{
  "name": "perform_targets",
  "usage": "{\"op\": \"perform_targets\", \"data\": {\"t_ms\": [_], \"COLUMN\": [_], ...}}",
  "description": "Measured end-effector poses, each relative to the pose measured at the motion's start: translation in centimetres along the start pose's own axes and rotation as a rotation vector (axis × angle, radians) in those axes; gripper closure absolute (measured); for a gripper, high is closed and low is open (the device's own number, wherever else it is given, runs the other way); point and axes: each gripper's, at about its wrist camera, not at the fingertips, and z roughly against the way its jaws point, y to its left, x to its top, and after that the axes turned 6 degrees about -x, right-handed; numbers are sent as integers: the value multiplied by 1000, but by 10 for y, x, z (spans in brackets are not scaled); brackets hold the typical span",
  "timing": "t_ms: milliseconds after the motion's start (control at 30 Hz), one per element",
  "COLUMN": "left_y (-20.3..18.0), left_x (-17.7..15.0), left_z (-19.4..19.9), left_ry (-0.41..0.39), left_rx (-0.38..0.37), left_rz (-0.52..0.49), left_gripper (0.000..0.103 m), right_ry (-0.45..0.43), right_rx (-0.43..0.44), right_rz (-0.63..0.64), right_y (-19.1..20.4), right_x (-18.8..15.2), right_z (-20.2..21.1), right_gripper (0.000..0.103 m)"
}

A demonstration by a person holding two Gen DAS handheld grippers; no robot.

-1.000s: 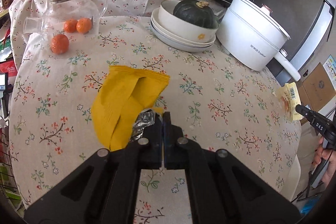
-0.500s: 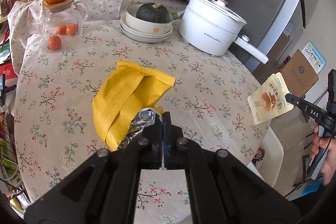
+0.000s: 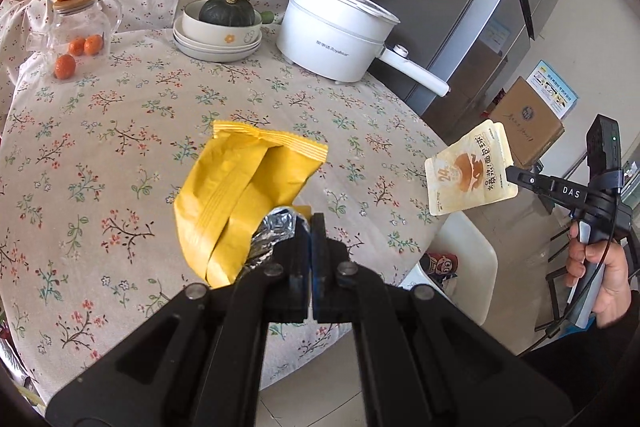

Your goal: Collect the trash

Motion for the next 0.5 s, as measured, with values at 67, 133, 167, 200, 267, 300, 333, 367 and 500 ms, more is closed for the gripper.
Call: {"op": "perform_targets", "data": {"t_ms": [67, 133, 167, 200, 267, 300, 333, 367, 500], "left_y": [-5, -10, -13, -16, -24, -28, -32, -35, -45], "left_x": [-1, -1, 0, -1, -1, -1, 0, -1, 0], "left_z": [2, 2, 3, 3, 3, 2, 1, 0, -9], "left_ry": [-6, -4, -6, -7, -7, -6, -4, -1, 15], "left_rx": [-22, -45, -58, -72, -89, -96, -104, -112, -132], "left_rz": [-7, -9, -8, -11, -25, -35, -42, -47, -57], "left_gripper": [102, 102, 102, 102, 102, 102, 102, 102, 102], "right_ry": [8, 4, -1, -7, -20, -25, -30, -31, -17], "right_rx": [6, 9, 8, 7, 5, -1, -11, -19, -28], "right_rz": [-4, -2, 0, -1, -12, -17, -24, -32, -74], "right_y": [-4, -9, -11, -15, -25, -29, -35, -41, -62], "right_x": [-2, -4, -5, -6, -8, -9, -10, -12, -19], "right_z": [5, 12, 16, 20, 28, 31, 34, 36, 38], "right_gripper": [101, 101, 101, 101, 101, 102, 101, 102, 101]}}
